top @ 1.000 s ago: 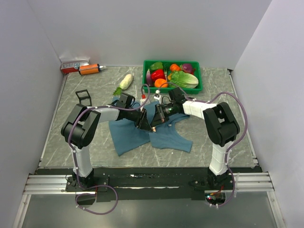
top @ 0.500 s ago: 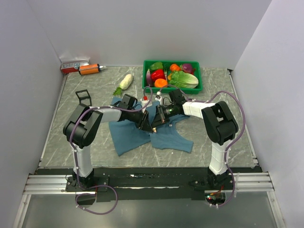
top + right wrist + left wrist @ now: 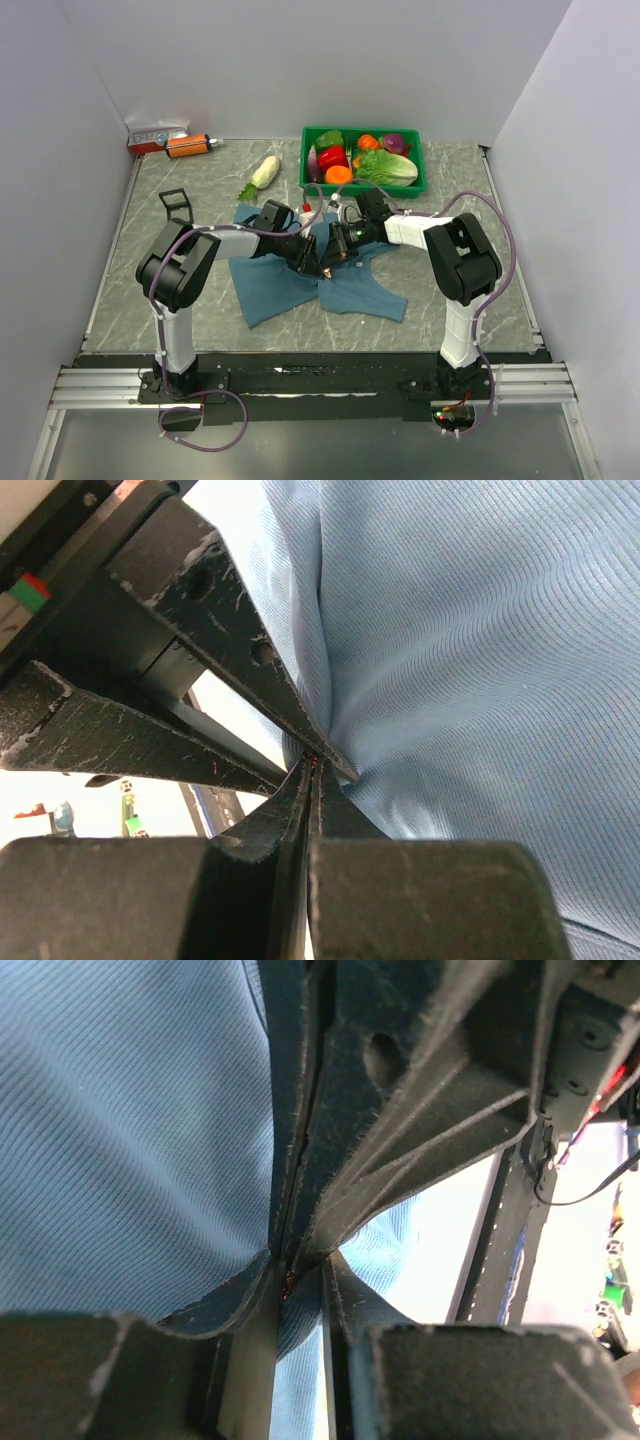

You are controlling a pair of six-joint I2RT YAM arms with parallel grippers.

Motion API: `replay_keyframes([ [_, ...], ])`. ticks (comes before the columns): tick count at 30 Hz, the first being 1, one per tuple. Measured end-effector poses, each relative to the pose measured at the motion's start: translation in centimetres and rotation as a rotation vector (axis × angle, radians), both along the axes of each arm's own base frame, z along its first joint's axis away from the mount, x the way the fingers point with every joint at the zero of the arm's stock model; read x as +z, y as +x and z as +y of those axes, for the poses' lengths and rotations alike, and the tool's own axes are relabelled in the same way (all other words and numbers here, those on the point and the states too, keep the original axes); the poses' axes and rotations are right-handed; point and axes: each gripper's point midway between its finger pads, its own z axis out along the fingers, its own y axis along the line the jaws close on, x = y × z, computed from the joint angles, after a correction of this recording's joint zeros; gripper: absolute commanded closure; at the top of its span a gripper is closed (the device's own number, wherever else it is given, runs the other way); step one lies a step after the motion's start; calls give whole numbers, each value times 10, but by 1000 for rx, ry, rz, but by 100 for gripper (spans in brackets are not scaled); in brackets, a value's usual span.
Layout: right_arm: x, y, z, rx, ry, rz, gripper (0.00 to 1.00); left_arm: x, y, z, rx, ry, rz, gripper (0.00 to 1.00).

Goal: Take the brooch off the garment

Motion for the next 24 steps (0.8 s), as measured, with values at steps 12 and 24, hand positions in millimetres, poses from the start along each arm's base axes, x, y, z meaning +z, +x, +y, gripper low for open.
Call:
replay_keyframes([
  [12, 14, -10, 11, 60, 61, 12, 100, 31, -10, 21, -42, 17, -97, 56],
  [24, 10, -11, 10, 73, 37, -14, 100, 43, -9, 24, -128, -77, -191, 49],
])
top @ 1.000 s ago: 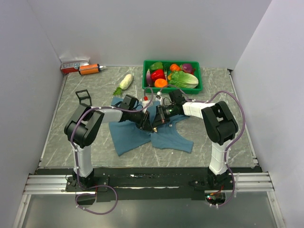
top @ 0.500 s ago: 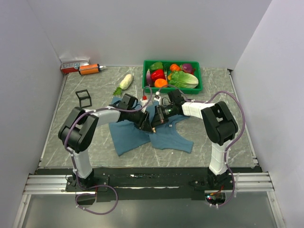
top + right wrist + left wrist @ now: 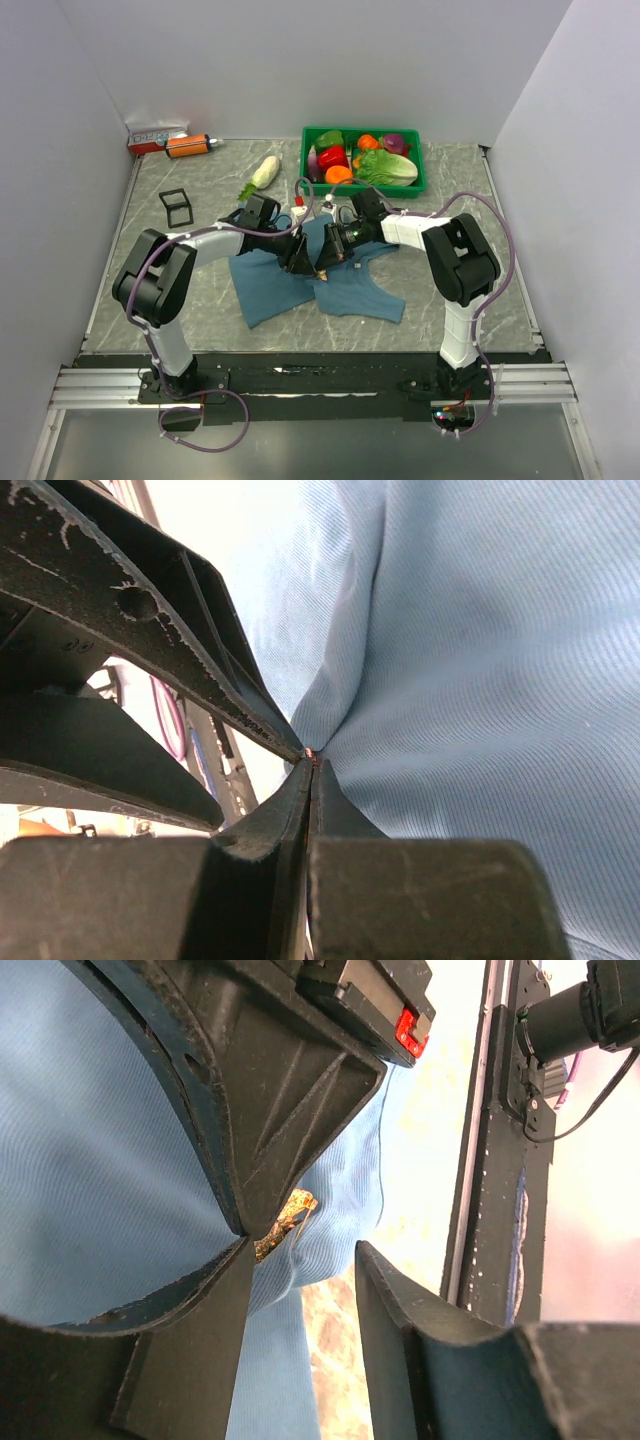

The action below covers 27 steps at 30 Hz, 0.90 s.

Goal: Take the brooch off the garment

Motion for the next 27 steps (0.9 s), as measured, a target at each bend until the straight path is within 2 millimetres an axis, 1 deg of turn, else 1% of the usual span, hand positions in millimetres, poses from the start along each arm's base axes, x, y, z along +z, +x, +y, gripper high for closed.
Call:
replay_keyframes([
  [13, -5, 5, -8, -30, -24, 6, 100, -12, 5, -9, -10, -43, -2, 51],
  [18, -5, 5, -9, -18, -26, -7, 100, -13, 3, -7, 26, -60, 72, 52],
  [21, -4, 3, -9, -2, -16, -11, 100, -7, 4, -2, 38, -69, 95, 50],
  [22, -3, 2, -9, 5, -11, -11, 100, -2, 5, 2, 47, -72, 91, 49],
  [25, 0, -1, -10, 20, 6, -8, 100, 21, 11, 12, 67, -98, 23, 47],
  [26, 2, -1, -10, 25, 16, -6, 100, 28, 13, 14, 68, -110, 1, 43],
  [27, 3, -2, -10, 29, 24, -5, 100, 32, 15, 14, 66, -123, -15, 41],
])
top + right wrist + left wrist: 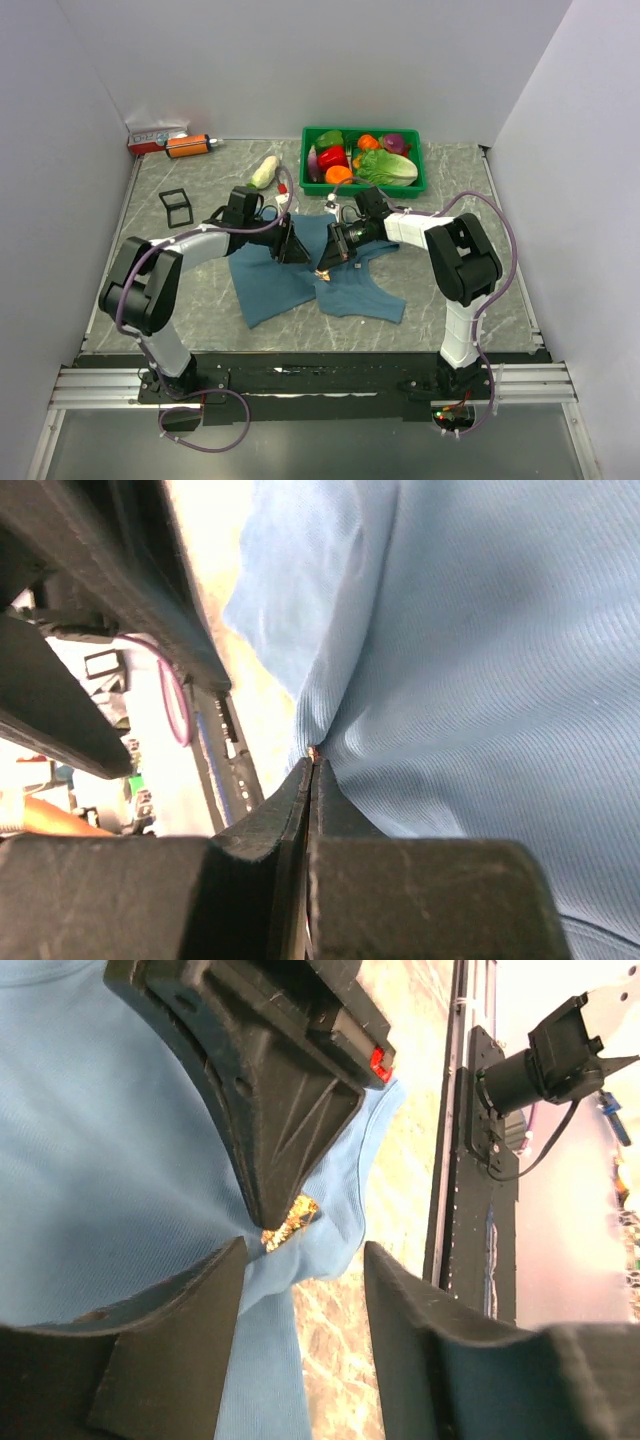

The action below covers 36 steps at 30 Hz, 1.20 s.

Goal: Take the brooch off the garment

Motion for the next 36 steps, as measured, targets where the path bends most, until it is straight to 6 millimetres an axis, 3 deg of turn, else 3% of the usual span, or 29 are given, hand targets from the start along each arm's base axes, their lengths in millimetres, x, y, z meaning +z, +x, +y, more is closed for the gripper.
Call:
replay_keyframes([
  [2, 3, -1, 1, 9, 21, 3, 100, -4, 1, -3, -8, -8, 6, 42],
  [6, 9, -1, 2, 21, 53, 1, 100, -34, -2, -15, -17, 10, 90, 43],
  [10, 10, -1, 2, 25, 60, 1, 100, -51, -9, -24, -38, 19, 143, 47],
  [22, 11, 0, 2, 23, 59, 1, 100, -55, -25, -30, -111, -1, 181, 67],
  [31, 11, 4, 2, 16, 49, -11, 100, -56, -25, -33, -118, -6, 209, 74],
  [36, 10, 5, 1, 13, 46, -15, 100, -55, -22, -36, -98, -14, 248, 85],
])
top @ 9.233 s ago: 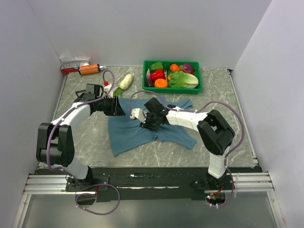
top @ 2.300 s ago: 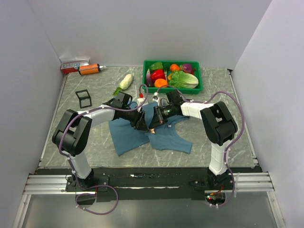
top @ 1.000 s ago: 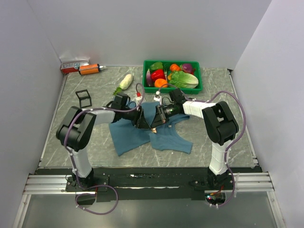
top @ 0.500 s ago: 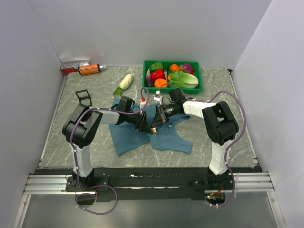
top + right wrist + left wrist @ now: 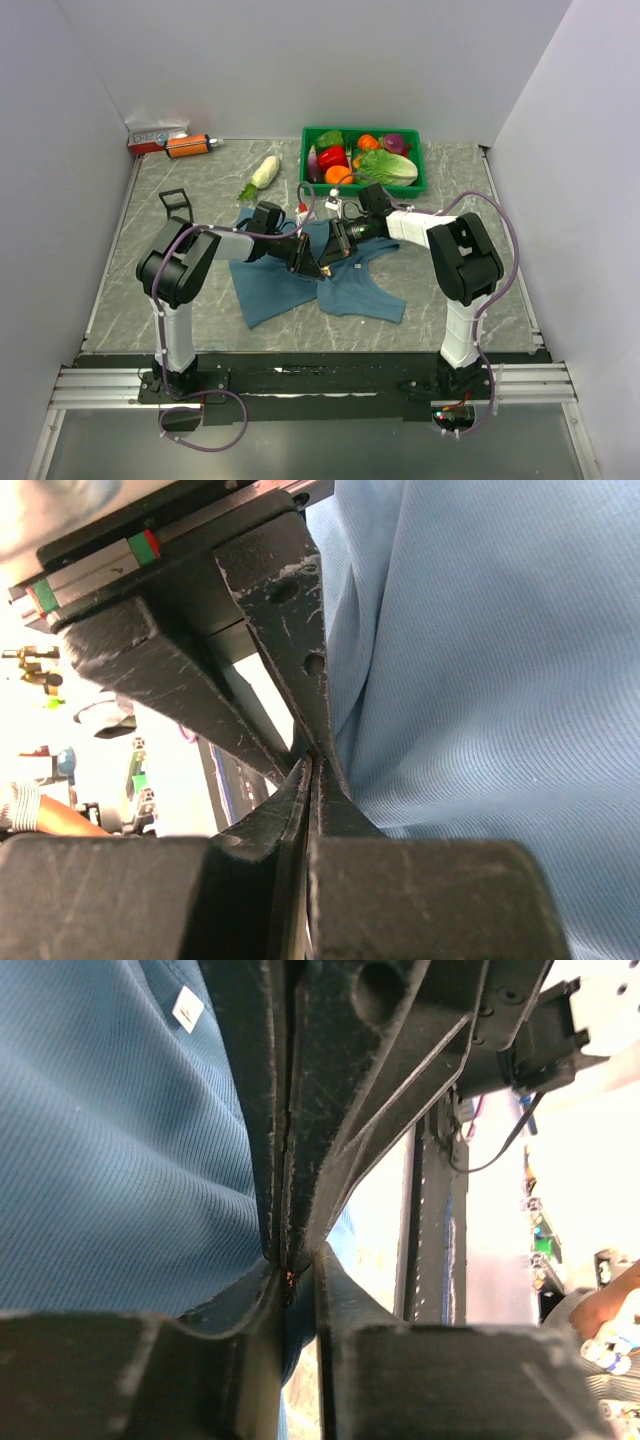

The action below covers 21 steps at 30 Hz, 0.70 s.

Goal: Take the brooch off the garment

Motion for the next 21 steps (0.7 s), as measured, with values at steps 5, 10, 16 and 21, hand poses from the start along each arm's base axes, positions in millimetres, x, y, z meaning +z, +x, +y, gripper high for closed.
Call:
replay_keyframes([
  [5, 0, 3, -2, -9, 2, -5, 100, 2, 3, -4, 28, -13, 61, 93],
  [10, -2, 3, -3, -7, -7, -14, 100, 0, 2, -6, 32, -22, 119, 99],
  [16, -7, 4, -5, -5, -33, -35, 100, -5, 4, -6, 63, 10, 182, 99],
  [21, -17, 13, -7, -38, -100, -95, 100, -18, 18, -7, 164, 131, 226, 96],
])
